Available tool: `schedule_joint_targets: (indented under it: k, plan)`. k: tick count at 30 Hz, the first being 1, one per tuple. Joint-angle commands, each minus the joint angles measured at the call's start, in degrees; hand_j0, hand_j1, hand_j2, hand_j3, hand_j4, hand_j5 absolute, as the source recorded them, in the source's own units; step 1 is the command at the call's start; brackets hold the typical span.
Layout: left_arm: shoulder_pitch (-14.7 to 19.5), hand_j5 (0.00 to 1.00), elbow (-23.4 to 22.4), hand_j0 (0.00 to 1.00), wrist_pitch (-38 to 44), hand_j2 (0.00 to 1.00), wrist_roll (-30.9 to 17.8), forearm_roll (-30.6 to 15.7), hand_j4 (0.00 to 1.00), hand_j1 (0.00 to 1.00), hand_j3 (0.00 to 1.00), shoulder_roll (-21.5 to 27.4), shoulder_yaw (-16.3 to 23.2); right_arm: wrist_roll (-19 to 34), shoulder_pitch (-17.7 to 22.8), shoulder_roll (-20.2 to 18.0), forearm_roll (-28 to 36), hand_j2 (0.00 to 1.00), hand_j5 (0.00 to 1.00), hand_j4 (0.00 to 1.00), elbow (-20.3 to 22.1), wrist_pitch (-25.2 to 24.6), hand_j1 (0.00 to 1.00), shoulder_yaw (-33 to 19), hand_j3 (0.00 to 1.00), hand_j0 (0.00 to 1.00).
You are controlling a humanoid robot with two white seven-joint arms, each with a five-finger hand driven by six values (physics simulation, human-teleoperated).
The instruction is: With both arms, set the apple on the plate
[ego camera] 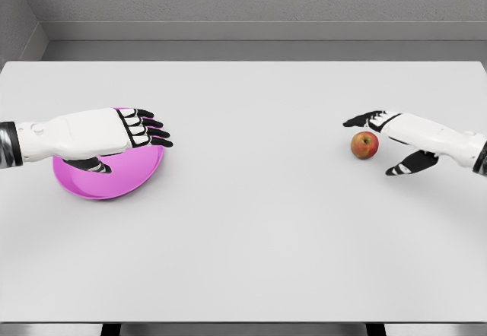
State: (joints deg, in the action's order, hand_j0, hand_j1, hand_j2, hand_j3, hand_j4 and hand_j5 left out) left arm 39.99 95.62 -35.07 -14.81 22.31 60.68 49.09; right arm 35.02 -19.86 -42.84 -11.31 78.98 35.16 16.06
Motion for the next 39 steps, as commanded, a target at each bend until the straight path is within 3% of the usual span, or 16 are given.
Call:
schedule_joint_targets:
  k: [1,13,23,39]
  plan:
    - [0.00,1.00,0.00,1.00,0.07,1.00,0.04,-0.34,1.00,1.00,1.00,0.05,-0.05,-0.02,0.00,0.04,1.20,1.00,1.00,1.00,-0.93,-0.16,1.00,0.99,1.00,1.00]
    - [0.00,1.00,-0.08,1.00,0.07,1.00,-1.19,-0.34,1.00,1.00,1.00,-0.65,-0.05,-0.02,-2.11,1.97,1.20,1.00,1.00,1.00,-4.01,-0.16,1.00,2.31,1.00,1.00]
    - [0.00,1.00,-0.09,1.00,0.07,1.00,-1.28,-0.34,1.00,1.00,1.00,-0.65,-0.05,-0.02,-4.57,3.47,1.02,1.00,1.00,1.00,-9.19,-0.16,1.00,3.10,1.00,1.00]
    - [0.00,1.00,-0.09,1.00,0.07,1.00,-1.45,-0.34,1.00,1.00,1.00,-0.65,-0.05,-0.02,-5.63,4.61,0.58,1.00,1.00,1.00,-10.69,-0.16,1.00,3.63,1.00,1.00]
